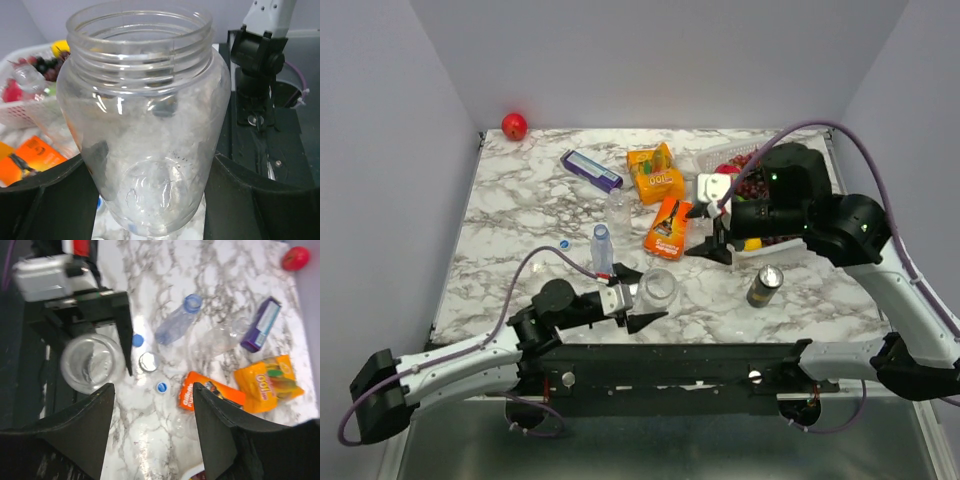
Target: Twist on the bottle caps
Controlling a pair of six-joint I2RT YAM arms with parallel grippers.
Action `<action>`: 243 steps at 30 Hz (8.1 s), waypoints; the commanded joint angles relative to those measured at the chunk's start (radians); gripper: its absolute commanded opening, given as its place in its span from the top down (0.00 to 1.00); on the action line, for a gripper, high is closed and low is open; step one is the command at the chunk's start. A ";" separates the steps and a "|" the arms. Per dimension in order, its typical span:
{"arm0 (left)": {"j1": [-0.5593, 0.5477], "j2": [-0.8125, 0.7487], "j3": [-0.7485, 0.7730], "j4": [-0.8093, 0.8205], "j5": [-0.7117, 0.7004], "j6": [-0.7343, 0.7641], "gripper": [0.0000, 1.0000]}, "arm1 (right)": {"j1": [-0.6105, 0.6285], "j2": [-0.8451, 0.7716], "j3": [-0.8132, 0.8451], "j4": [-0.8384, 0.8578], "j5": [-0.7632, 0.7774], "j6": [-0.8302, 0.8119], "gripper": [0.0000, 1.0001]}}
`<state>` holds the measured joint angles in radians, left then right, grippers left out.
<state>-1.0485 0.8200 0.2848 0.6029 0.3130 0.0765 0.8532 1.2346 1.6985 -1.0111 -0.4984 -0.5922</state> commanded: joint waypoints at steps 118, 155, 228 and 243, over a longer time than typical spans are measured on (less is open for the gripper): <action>0.249 0.366 -0.153 0.650 0.253 -0.141 1.00 | 0.069 0.074 -0.066 -0.199 -0.031 -0.058 0.52; 0.154 0.324 -0.157 0.652 0.207 -0.041 1.00 | 0.190 0.273 -0.019 -0.219 0.041 -0.100 0.48; 0.196 0.344 -0.119 0.580 0.210 -0.188 1.00 | 0.225 0.224 -0.049 -0.264 0.118 -0.155 0.00; 0.242 0.337 -0.125 0.575 0.251 -0.176 1.00 | 0.210 0.102 -0.093 -0.398 0.225 -0.078 0.02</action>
<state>-0.8101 1.1652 0.1402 1.1564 0.5449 -0.1024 1.0687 1.4067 1.6001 -1.2957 -0.3302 -0.7296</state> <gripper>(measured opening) 0.777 0.984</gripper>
